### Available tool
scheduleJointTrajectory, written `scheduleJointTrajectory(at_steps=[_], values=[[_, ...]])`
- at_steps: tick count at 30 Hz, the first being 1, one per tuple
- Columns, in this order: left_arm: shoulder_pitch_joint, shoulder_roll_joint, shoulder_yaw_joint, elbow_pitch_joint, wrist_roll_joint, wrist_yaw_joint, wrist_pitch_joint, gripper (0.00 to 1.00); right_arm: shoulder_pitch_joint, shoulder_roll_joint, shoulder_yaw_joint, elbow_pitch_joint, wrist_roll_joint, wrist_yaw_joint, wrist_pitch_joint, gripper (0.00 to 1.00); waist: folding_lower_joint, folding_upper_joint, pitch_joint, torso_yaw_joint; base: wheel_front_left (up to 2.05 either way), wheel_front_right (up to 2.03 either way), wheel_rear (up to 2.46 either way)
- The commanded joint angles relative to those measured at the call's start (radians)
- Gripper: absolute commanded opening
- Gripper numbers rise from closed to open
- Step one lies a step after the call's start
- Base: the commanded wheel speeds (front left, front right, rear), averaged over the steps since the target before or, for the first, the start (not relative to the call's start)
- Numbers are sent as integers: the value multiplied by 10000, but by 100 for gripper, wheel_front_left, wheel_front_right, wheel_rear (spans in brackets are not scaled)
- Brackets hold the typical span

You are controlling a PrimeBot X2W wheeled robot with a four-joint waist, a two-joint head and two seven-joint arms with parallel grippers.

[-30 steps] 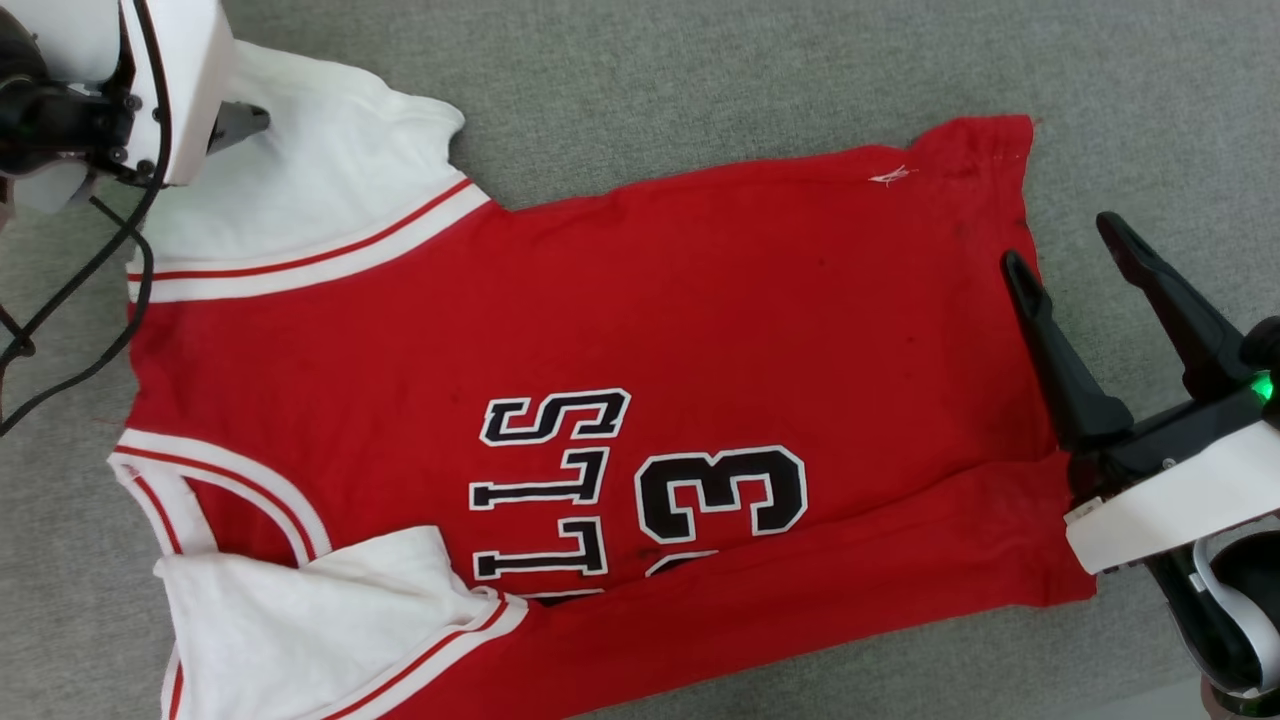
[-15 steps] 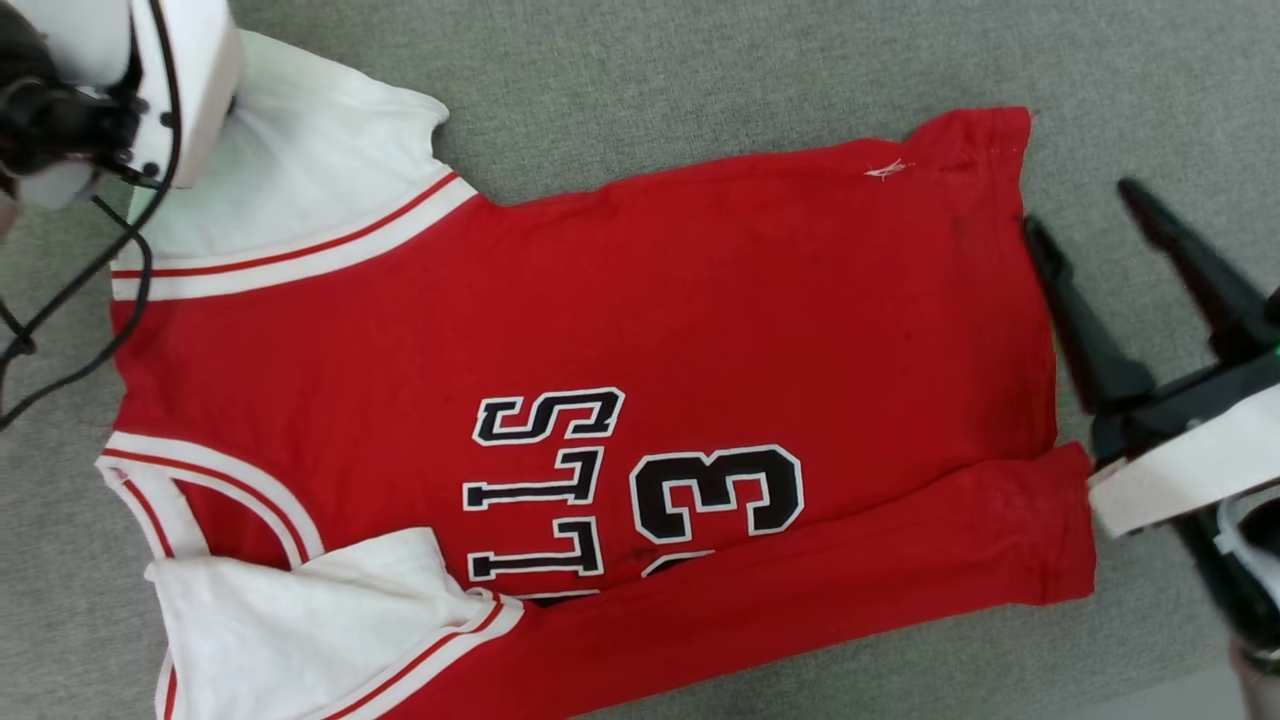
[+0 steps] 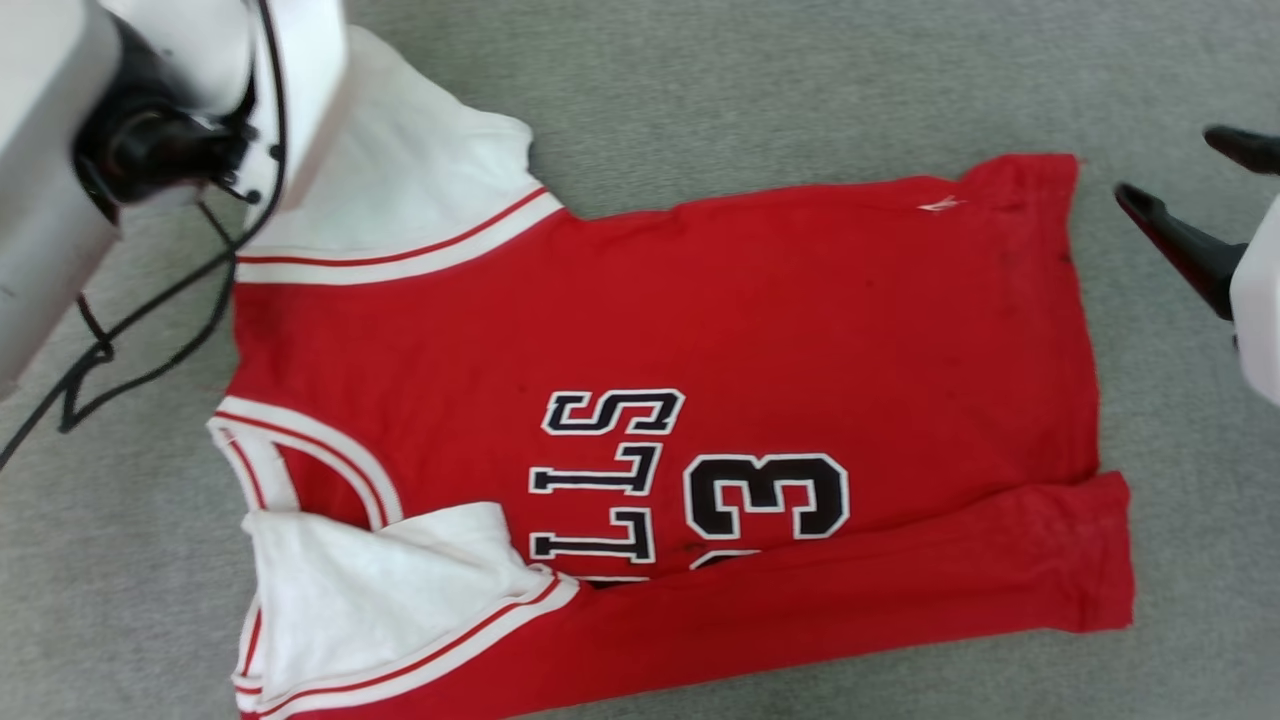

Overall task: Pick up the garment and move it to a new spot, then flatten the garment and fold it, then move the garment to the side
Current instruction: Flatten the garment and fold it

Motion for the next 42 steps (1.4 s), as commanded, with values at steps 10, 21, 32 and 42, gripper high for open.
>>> scheduleJointTrajectory(at_steps=[10,21,32,42], values=[[-394,-166,-574,-878,-169,-13,-621,0,-2059,-17,851,2381,1162,-6,3250,100,0,0,309,887,0,0,0],[-930,-88,-863,-1290,-352,-11,-1139,0,-1709,962,2087,4157,616,10,2951,100,0,0,795,1252,0,0,0],[-648,59,-1209,-1543,-444,-11,-1609,0,-2077,682,2181,4523,895,-6,1664,0,0,0,238,1218,0,0,0],[733,829,-1335,-2474,-685,-11,-2568,0,-1081,9,2061,4246,1444,-6,22,0,0,0,-1280,1465,0,0,0]])
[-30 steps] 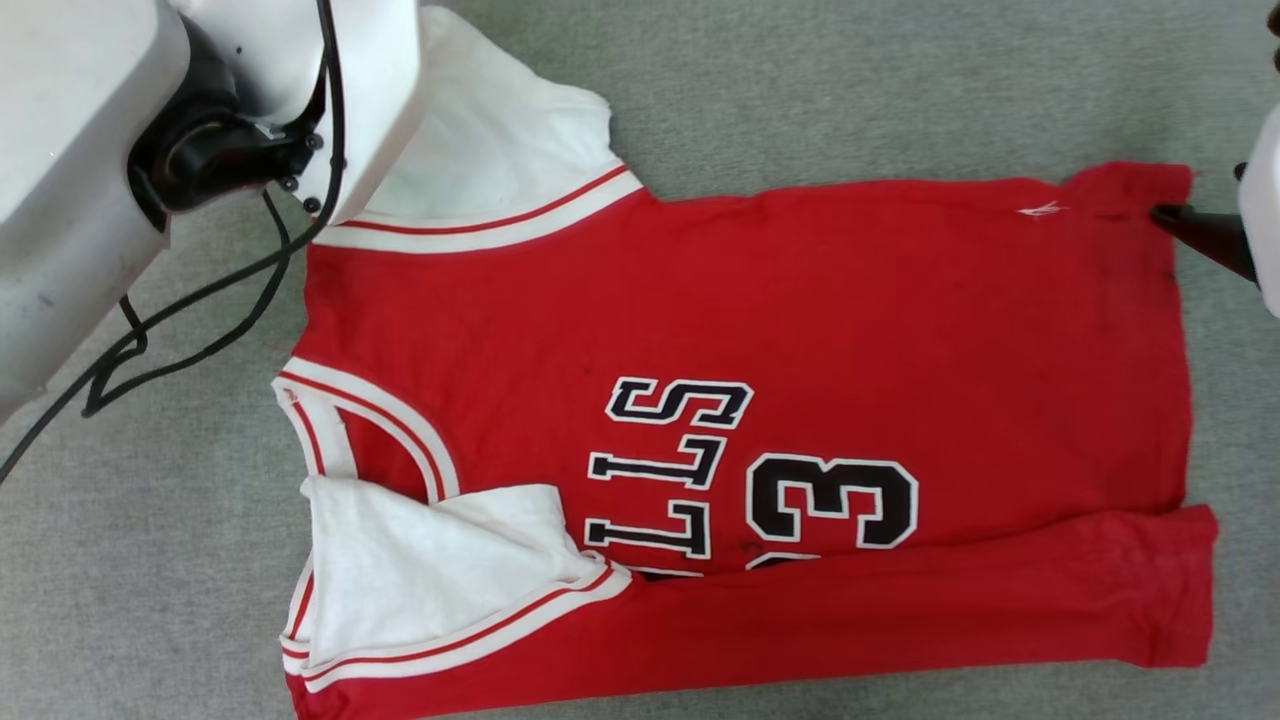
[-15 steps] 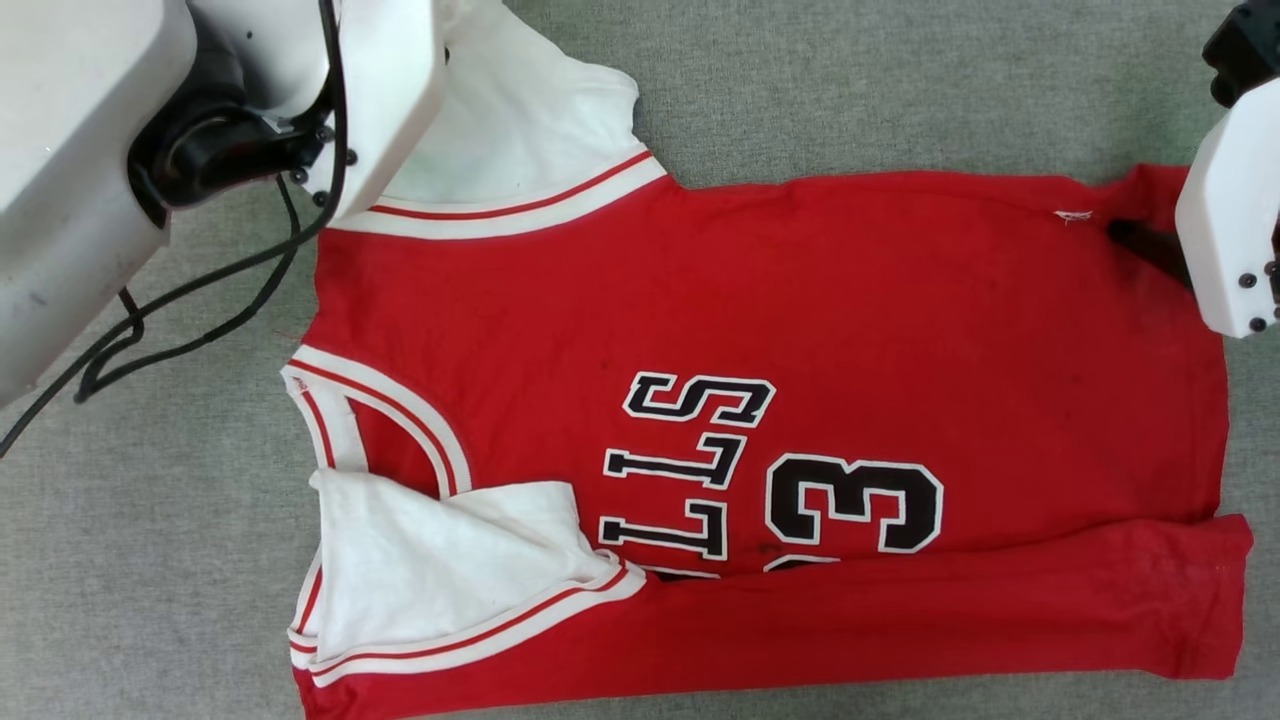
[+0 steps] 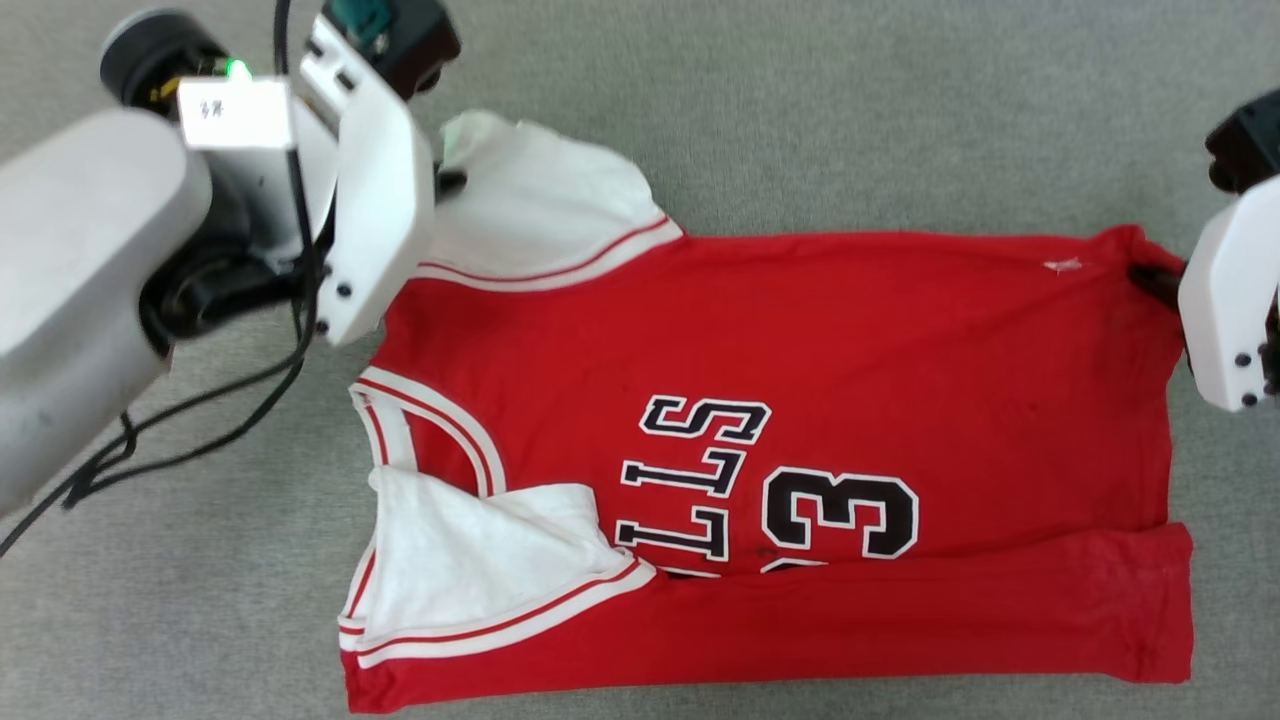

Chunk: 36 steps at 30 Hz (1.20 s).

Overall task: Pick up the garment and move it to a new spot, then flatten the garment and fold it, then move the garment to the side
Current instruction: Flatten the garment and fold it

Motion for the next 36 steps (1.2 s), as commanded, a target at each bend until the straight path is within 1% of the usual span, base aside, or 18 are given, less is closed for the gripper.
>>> scheduleJointTrajectory(at_steps=[1,7,12,17,18,19,20,24,28,32,33,34,35,36], values=[[405,211,-14,-159,-45,-1,-147,0,341,-123,-56,-110,133,-6,-203,0,0,0,-531,124,0,0,0],[1741,862,-39,-679,-267,14,-514,0,1544,-507,-55,-650,302,-7,-678,0,0,0,-1217,216,0,0,0],[2881,1249,-55,-1188,-328,224,-822,0,2590,-800,-111,-1148,357,-7,-997,0,0,0,-1694,288,0,0,0],[4179,1605,-64,-1774,-223,432,-795,0,3747,-1036,-264,-1577,430,-7,-1206,0,0,0,-2070,351,0,0,0],[4179,1605,-64,-1774,-223,432,-795,0,3747,-1036,-264,-1577,430,-7,-1206,0,0,0,-2070,351,0,0,0],[4699,1724,-65,-1959,-185,500,-764,0,4167,-1087,-369,-1703,458,-7,-1284,0,0,0,-2136,356,0,0,0],[4699,1724,-65,-1959,-185,500,-764,0,4167,-1087,-369,-1703,458,-7,-1284,0,0,0,-2136,356,0,0,0],[5689,1706,-67,-2042,-162,617,-860,0,5049,-1058,-530,-1809,533,-7,-1416,0,0,0,-2185,404,0,0,0],[6350,1534,-67,-1824,-77,649,-1010,0,5592,-948,-530,-1763,392,-7,-1530,0,0,0,-2083,378,0,0,0],[6696,1216,-67,-1399,14,627,-1277,0,5686,-664,-450,-1484,264,-7,-1680,0,0,0,-1963,319,0,0,0],[6734,1149,-59,-1290,42,653,-1402,59,5662,-588,-458,-1402,247,-7,-1704,22,0,0,-1951,310,0,0,0],[6753,1080,-25,-1174,102,697,-1562,100,5632,-530,-452,-1340,220,-7,-1752,78,0,0,-1950,304,0,0,0],[6786,1039,-20,-1106,154,695,-1678,100,5581,-498,-490,-1317,185,-7,-1828,100,0,0,-1960,296,0,0,0],[6812,1045,3,-1050,200,715,-1806,100,5543,-492,-528,-1323,179,-7,-1899,100,0,0,-1993,290,0,0,0]])
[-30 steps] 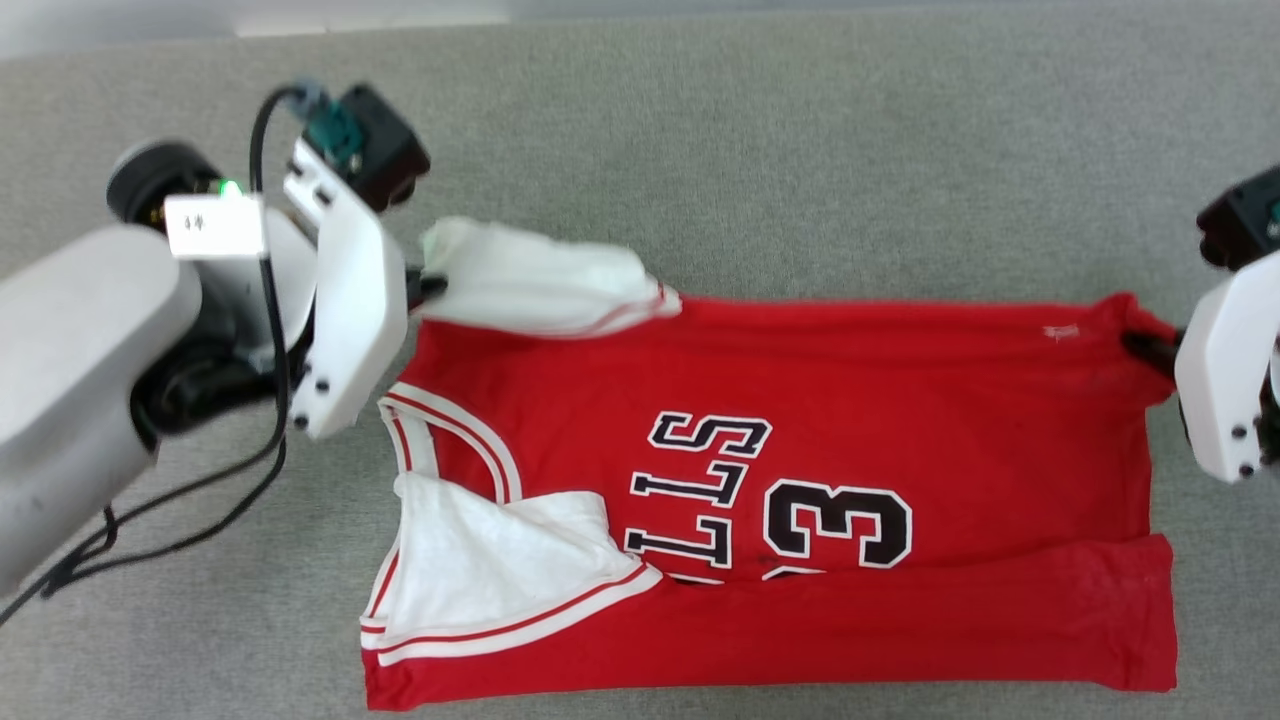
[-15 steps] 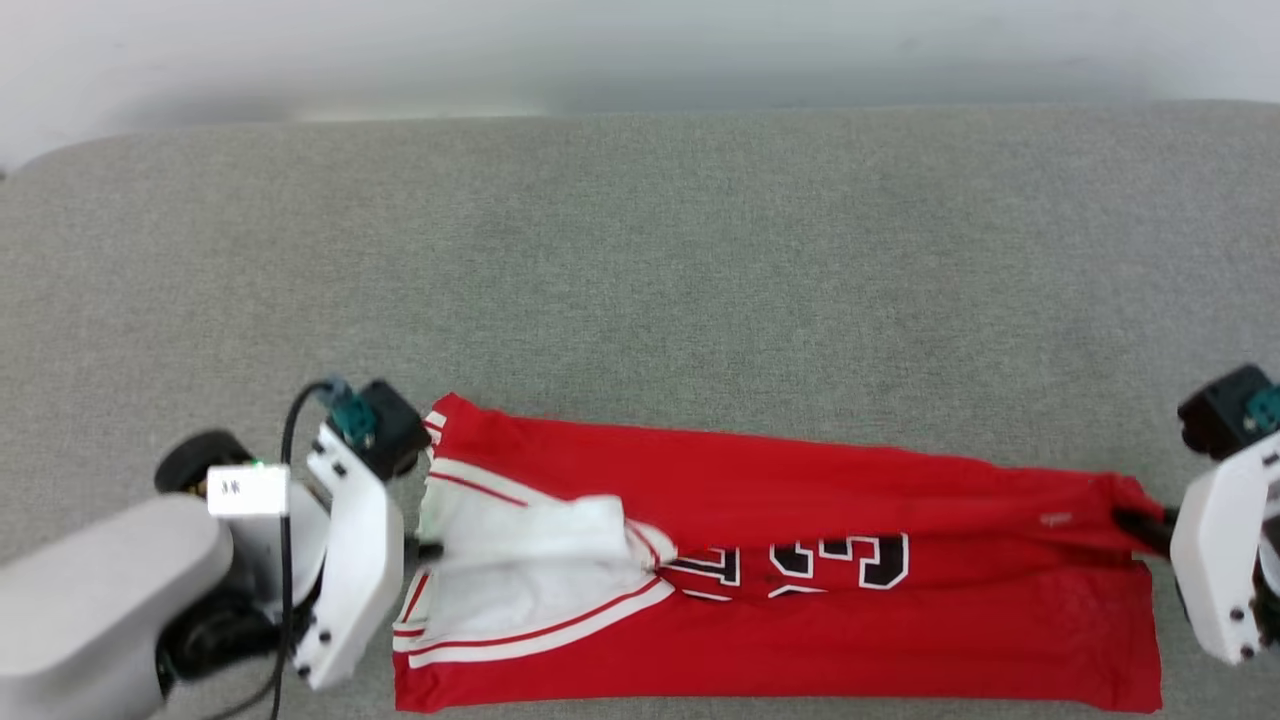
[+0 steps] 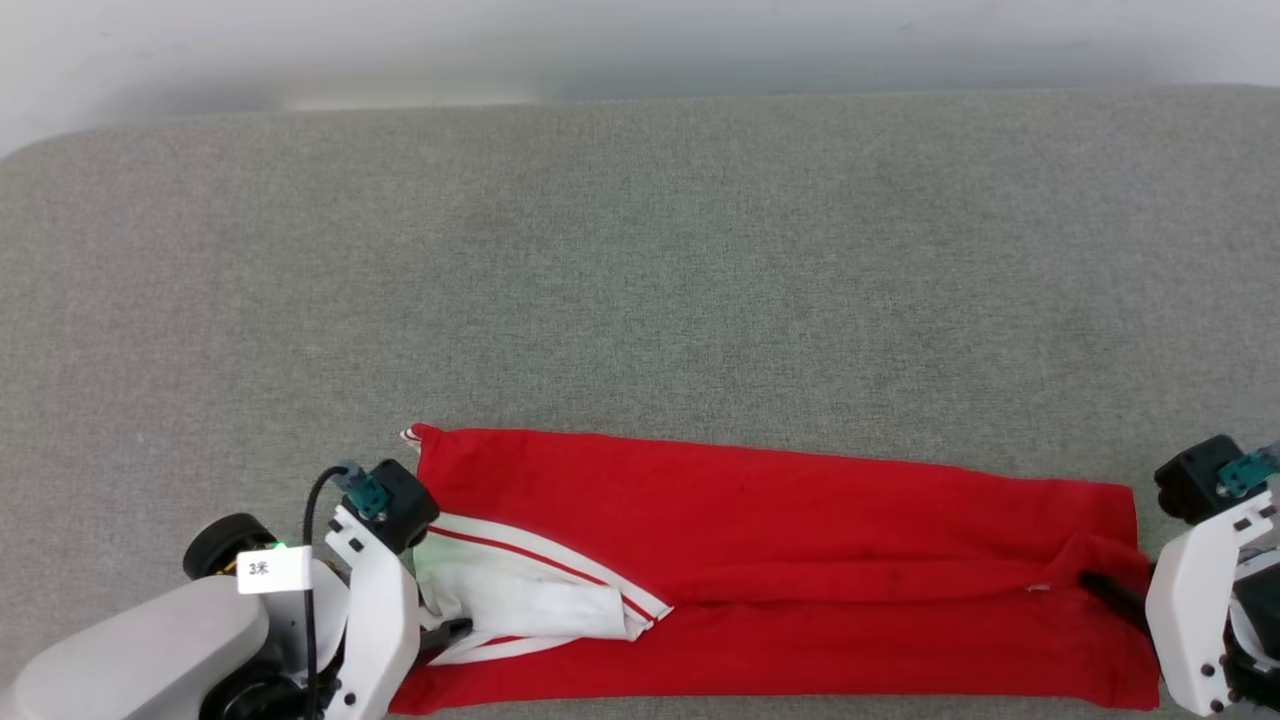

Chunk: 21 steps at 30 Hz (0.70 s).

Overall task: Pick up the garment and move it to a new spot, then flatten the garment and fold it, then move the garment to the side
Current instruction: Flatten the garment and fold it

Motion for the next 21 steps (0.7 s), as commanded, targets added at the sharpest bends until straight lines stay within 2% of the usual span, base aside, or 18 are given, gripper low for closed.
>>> scheduleJointTrajectory(at_steps=[1,4,7,12,18,21], values=[[124,36,91,34,83,84,-162,100,-39,8,-70,-29,-38,-7,-122,100,1,0,-63,-10,0,0,0],[155,236,266,-138,373,318,-770,100,10,-70,-352,-334,68,-6,-443,100,1,0,-245,-11,0,0,0],[249,458,614,-526,624,764,-1674,100,231,-129,-871,-766,210,-7,-741,100,1,0,-414,3,0,0,0],[627,495,1279,-874,1158,2052,-3638,100,704,-89,-2009,-1366,525,-6,-979,100,1,0,-500,66,0,0,0],[1223,26,1966,-594,1796,3599,-6092,100,1192,257,-3567,-1121,1116,-6,-798,100,1,0,-370,118,0,0,0],[1499,-356,2368,-419,2008,4215,-6703,100,1444,481,-4061,-789,1619,-6,-341,100,1,0,-286,180,0,0,0]])
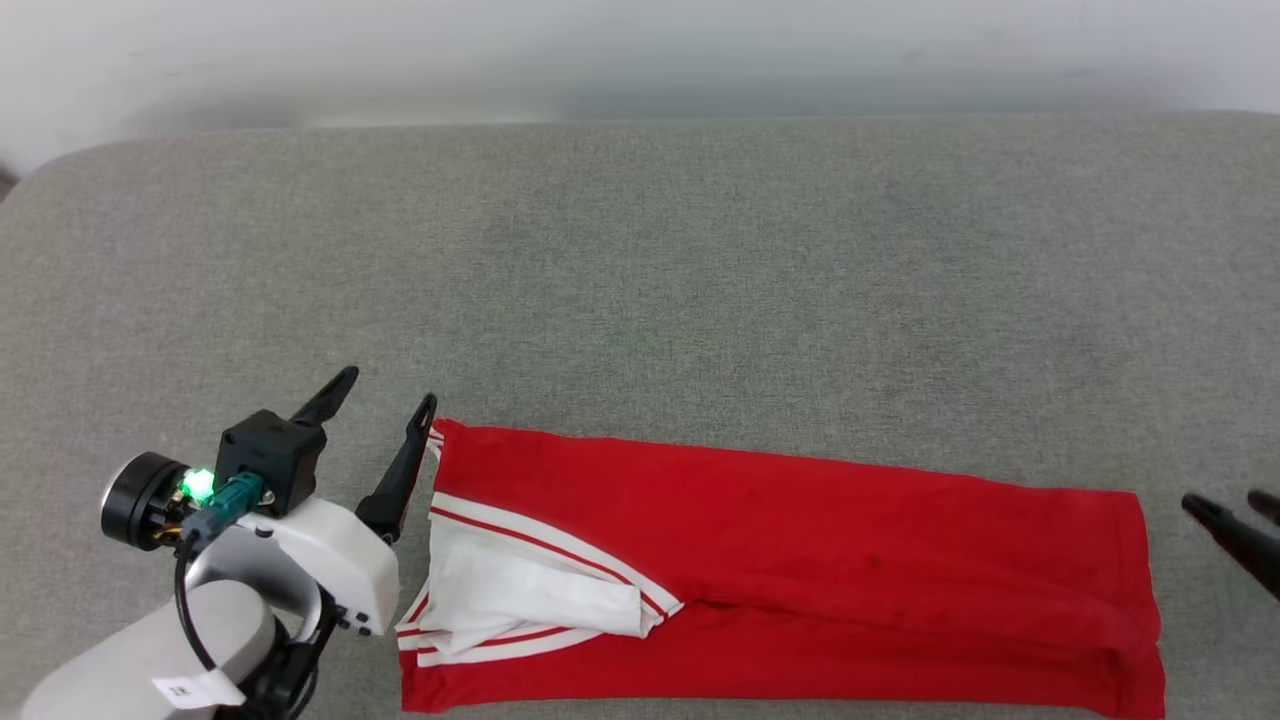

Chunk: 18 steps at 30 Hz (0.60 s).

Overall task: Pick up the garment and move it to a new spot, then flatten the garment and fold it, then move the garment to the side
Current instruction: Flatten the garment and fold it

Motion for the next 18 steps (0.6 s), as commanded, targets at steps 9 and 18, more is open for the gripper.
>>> scheduleJointTrajectory(at_steps=[9,18], values=[[1715,-1691,3091,-329,2018,1000,-233,100,878,856,-614,614,1030,-4,1459,100,1,0,375,349,0,0,0],[3306,-3343,5804,-676,4487,517,-238,100,885,1727,-237,1000,1267,-4,1990,100,1,0,598,547,0,0,0]])
